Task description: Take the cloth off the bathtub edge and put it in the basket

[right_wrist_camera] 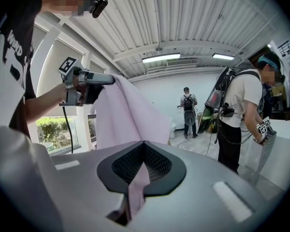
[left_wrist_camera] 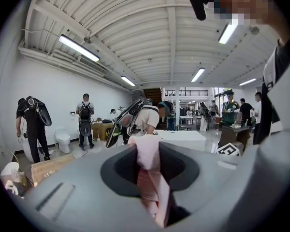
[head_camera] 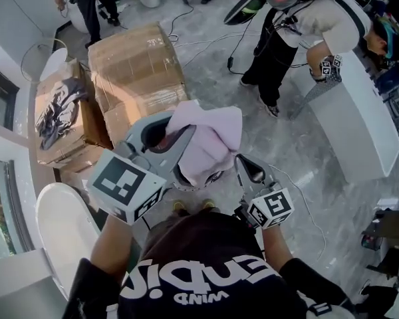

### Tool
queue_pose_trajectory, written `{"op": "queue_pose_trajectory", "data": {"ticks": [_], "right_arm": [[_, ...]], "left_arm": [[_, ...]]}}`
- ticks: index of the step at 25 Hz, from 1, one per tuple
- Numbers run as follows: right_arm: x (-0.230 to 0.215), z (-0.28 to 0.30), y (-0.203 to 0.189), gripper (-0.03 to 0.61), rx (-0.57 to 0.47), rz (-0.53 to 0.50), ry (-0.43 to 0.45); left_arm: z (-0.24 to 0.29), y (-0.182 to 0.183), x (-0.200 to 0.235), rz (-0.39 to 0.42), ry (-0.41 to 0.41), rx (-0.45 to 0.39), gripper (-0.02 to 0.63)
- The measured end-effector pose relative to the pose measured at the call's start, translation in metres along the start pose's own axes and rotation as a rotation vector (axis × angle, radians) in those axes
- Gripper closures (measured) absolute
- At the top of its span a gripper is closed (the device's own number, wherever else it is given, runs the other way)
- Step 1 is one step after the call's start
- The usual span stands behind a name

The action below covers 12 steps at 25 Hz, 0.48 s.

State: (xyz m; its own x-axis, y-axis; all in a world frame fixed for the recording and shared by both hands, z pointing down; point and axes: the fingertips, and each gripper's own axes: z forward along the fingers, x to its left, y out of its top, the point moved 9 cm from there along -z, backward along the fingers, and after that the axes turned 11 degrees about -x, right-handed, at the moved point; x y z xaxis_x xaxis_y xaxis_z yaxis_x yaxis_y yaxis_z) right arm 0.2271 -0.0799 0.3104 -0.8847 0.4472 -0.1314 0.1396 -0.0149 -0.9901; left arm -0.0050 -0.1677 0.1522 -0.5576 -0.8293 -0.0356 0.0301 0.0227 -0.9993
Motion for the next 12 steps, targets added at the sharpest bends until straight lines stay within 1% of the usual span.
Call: {"op": "queue_pose_trajectory", "data": {"ticks": [5,12], "right_arm": [[-0.005,-0.005,0.002,0.569,-0.003,-0.003,-0.036],[-0.015,-0.002,0.002,0.569,-0.003,-0.001,-0.053]], "left_arm": [[0.013,-0.005,0.003,-0.012,-0.019,0.004,0.538],[0.03,-0.022,0.008,-0.024,-0.027,0.027,0.538]]}}
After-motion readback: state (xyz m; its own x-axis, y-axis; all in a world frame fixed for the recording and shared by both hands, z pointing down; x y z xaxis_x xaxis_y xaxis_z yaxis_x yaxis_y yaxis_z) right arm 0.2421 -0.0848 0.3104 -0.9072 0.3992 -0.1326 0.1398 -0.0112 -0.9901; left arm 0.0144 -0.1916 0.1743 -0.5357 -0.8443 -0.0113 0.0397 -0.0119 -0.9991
